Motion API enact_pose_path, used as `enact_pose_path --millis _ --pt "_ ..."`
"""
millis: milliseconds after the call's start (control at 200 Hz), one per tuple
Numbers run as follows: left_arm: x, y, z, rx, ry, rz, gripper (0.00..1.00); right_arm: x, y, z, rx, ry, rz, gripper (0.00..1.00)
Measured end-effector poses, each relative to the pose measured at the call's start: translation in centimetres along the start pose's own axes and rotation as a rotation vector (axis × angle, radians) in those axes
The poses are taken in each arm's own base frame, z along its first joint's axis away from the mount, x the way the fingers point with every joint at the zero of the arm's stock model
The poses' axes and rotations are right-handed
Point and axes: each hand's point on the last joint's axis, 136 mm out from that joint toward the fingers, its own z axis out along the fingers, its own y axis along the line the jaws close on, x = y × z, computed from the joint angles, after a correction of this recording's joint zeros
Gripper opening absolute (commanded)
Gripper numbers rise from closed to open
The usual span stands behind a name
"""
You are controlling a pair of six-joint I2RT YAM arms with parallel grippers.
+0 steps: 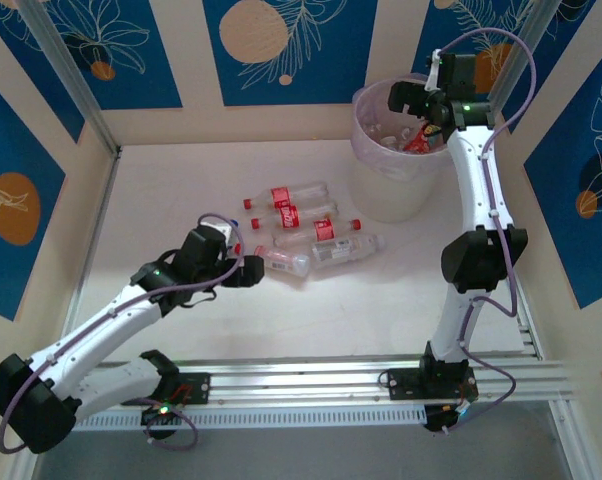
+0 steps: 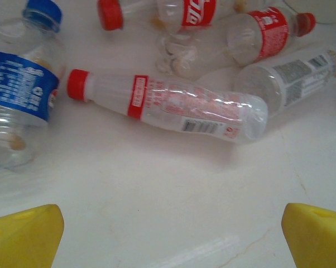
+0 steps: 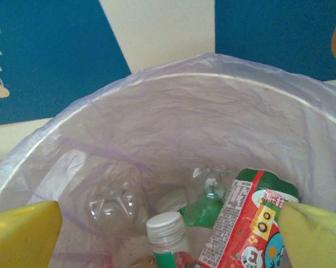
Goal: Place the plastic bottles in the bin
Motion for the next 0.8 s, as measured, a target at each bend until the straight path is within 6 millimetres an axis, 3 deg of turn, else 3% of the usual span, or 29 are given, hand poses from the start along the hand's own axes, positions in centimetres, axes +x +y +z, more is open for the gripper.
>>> enact_pose_path --millis 135,240,355,455,550,610,800 --pt "-0.5 2.3 0.7 -0.082 0.031 0.006 1.0 0.7 1.6 -1.0 -0.027 0.026 -0.034 0.99" --pt "-0.8 4.4 1.6 -0.156 0.066 0.014 1.0 0.5 3.4 -3.5 -0.067 0.025 -0.059 0.99" --pt "-1.2 6.9 2.7 -0.218 0.098 0.012 1.0 0.0 5.9 -8.6 -0.135 -0.016 -0.086 0.99" --pt "-1.8 9.0 3.6 -0.257 0.12 0.0 1.0 1.1 8.1 -13.7 -0.218 -0.044 -0.103 0.99" --pt "-2.4 10.5 4.8 -0.277 0.14 -0.009 1.0 3.4 9.5 -17.8 -0.315 -0.045 -0.092 0.99" --pt "-2.6 11.3 5.7 -0.276 0.158 -0.015 1.0 5.2 9.7 -19.3 -0.354 -0.028 -0.067 0.99" --pt "-1.8 12.5 8.1 -0.263 0.226 -0.008 0.97 11.8 11.1 -20.1 -0.454 0.1 0.0 0.99"
